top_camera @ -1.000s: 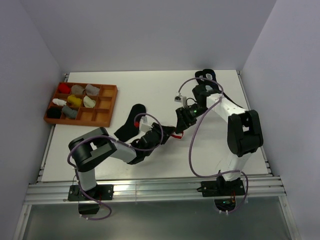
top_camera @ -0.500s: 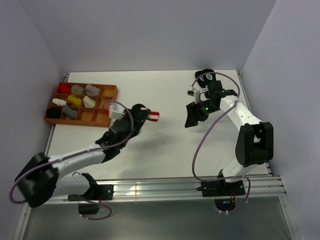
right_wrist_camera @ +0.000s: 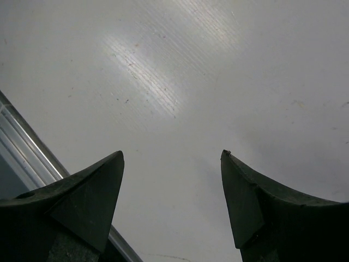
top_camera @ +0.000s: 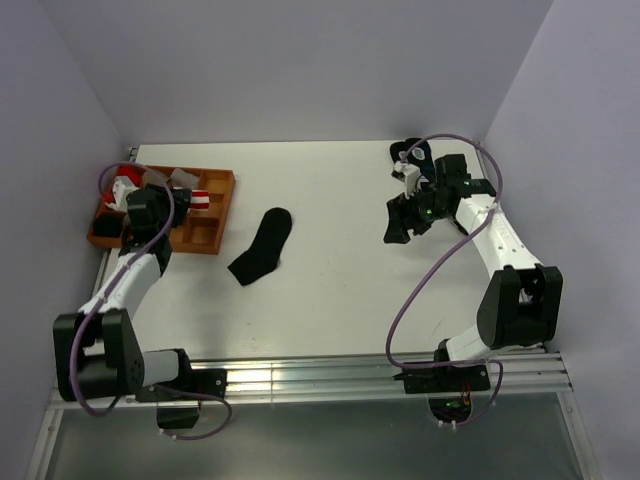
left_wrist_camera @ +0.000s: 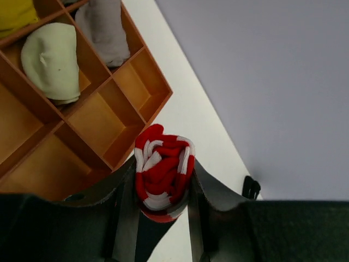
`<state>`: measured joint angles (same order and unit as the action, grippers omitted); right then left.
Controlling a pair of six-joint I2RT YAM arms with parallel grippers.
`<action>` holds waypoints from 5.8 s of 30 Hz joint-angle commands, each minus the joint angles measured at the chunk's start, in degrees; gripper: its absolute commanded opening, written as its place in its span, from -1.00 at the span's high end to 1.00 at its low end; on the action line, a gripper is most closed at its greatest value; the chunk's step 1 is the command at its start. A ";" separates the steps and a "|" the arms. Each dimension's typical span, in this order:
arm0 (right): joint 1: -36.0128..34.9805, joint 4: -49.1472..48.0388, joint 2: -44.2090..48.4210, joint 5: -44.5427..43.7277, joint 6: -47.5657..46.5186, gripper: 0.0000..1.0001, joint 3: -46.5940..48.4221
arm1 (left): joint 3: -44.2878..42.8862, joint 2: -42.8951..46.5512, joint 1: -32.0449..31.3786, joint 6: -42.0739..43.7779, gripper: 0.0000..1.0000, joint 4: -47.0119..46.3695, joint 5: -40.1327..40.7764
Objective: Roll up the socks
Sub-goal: Place the sock in the storage box.
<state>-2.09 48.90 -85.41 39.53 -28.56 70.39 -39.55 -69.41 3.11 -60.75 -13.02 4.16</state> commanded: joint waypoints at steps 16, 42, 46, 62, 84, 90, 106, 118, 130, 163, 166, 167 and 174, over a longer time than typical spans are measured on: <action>0.51 -5.05 1.91 -1.65 -2.56 -0.55 -2.28 | -7.64 -17.24 15.42 11.17 0.99 -3.78 -21.91; 0.51 -6.19 1.03 -0.07 -3.79 -0.50 -4.12 | -18.10 -33.77 19.65 29.11 0.99 17.22 -23.86; 0.51 -6.45 1.47 -0.06 -3.96 -0.49 -4.74 | -20.12 -35.44 19.65 31.66 0.99 23.46 -20.78; 0.51 -6.37 1.29 1.25 -3.70 -0.48 -4.21 | -23.82 -37.73 17.20 37.46 0.99 32.18 -10.23; 0.59 -7.42 1.03 -0.15 -3.79 -0.47 -5.70 | -31.73 -46.08 9.37 28.67 0.98 37.72 9.90; 0.51 -7.42 1.12 -0.15 -3.70 -0.46 -5.97 | -30.76 -43.10 8.84 29.11 0.49 36.40 8.76; 0.59 -8.21 0.94 -0.86 -3.52 -0.46 -6.14 | -34.01 -34.13 8.05 28.41 -0.01 39.64 7.70; 0.59 -8.21 1.03 -1.91 -3.35 -0.45 -5.97 | -33.05 -29.47 7.78 28.06 -0.05 40.44 7.09; 0.51 -7.60 1.21 -2.88 -3.79 -0.46 -6.14 | -31.55 -33.60 7.78 27.62 0.42 38.24 6.56; 0.59 -6.81 0.33 -2.79 -5.72 -0.39 -6.85 | -37.88 -41.25 8.57 33.15 0.99 44.57 -12.42; 0.59 -6.81 0.76 -2.79 -5.63 -0.38 -7.02 | -38.93 -40.72 8.66 33.07 0.99 45.97 -15.31; 0.51 -6.89 0.85 -2.88 -5.72 -0.38 -7.11 | -39.28 -40.72 9.01 32.98 0.99 46.32 -15.93; 0.51 -6.72 1.29 -3.05 -6.07 -0.38 -7.55 | -42.89 -42.83 9.45 33.07 0.99 51.42 -15.33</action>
<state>-1.93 42.50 -85.73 36.56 -33.63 63.31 -81.41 -110.63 13.43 -28.12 31.24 -7.60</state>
